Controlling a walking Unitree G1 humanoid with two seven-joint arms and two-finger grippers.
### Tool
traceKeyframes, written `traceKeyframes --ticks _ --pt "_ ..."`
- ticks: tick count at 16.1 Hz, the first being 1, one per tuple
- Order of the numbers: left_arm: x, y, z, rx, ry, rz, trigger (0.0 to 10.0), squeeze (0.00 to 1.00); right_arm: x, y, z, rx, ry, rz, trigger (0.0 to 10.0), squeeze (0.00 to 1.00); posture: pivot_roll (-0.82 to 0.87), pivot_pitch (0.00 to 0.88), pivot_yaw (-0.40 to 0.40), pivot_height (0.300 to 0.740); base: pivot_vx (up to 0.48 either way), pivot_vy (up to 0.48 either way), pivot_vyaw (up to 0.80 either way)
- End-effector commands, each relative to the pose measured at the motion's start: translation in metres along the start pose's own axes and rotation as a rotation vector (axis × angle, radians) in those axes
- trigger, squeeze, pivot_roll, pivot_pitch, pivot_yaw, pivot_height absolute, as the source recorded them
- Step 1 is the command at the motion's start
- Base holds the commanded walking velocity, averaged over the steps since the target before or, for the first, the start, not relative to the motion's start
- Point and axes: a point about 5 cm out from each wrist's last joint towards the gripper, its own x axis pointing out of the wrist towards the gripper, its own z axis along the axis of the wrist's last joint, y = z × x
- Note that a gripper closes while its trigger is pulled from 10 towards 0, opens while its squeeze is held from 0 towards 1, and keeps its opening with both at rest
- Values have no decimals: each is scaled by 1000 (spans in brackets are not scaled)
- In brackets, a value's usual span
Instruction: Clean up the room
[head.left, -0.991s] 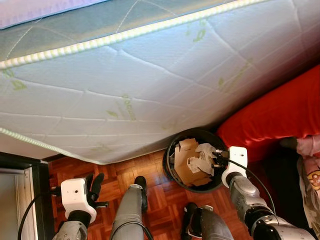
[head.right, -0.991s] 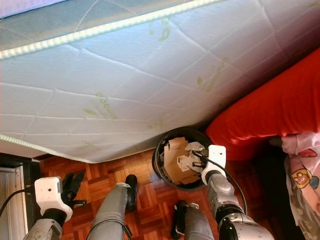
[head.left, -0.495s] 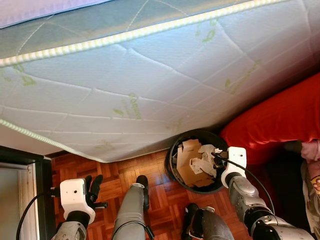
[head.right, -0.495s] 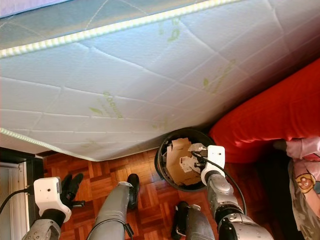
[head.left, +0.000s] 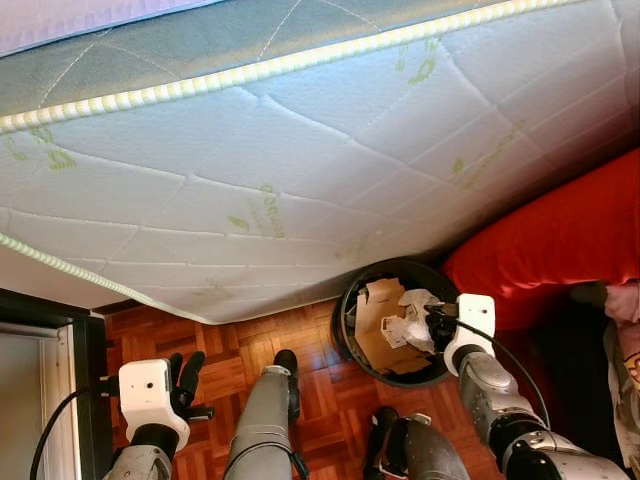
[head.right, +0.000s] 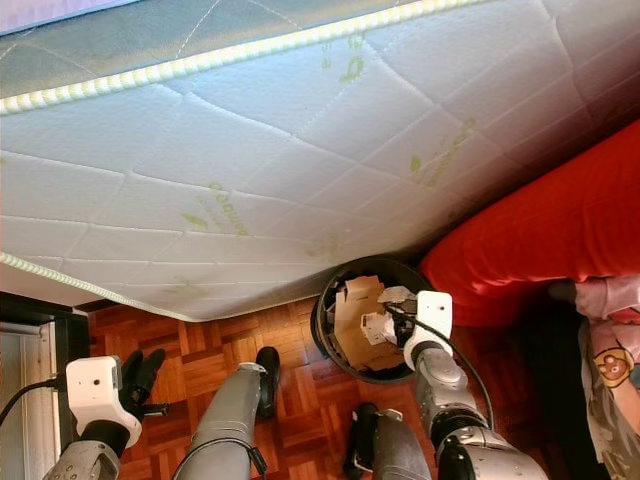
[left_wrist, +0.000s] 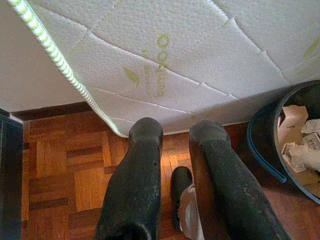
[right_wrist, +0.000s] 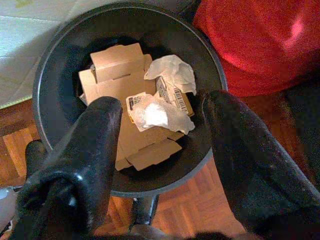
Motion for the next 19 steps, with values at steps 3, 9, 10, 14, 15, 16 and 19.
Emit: traceKeyframes --ticks 3,9,10,14,15,16,19 --pt "-8 4 -12 -6 64 20 10000 0 -6 4 -26 28 83 62 10000 537 310 503 15 669 0 0 0" --pt "11 7 -47 -7 172 16 10000 0 -20 -26 -51 140 71 -31 10000 0 235 375 -7 694 0 0 0" --pt "13 8 -52 -7 191 14 10000 0 -23 -30 -56 145 76 -43 10000 0 219 336 -11 704 0 0 0" --pt "28 12 -75 5 299 14 10000 0 -35 -40 -79 151 123 -70 10000 0 175 207 -3 739 0 0 0" --pt "32 13 -80 10 325 17 10000 0 -37 -41 -83 165 124 -80 10000 0 159 163 3 740 0 0 0" --pt "35 14 -85 9 344 18 10000 0 -39 -42 -87 180 128 -92 10000 0 154 137 5 740 0 0 0" --pt "39 19 -97 1 433 49 10000 0 -47 -42 -103 199 190 -118 10000 0 140 50 7 740 0 0 0"
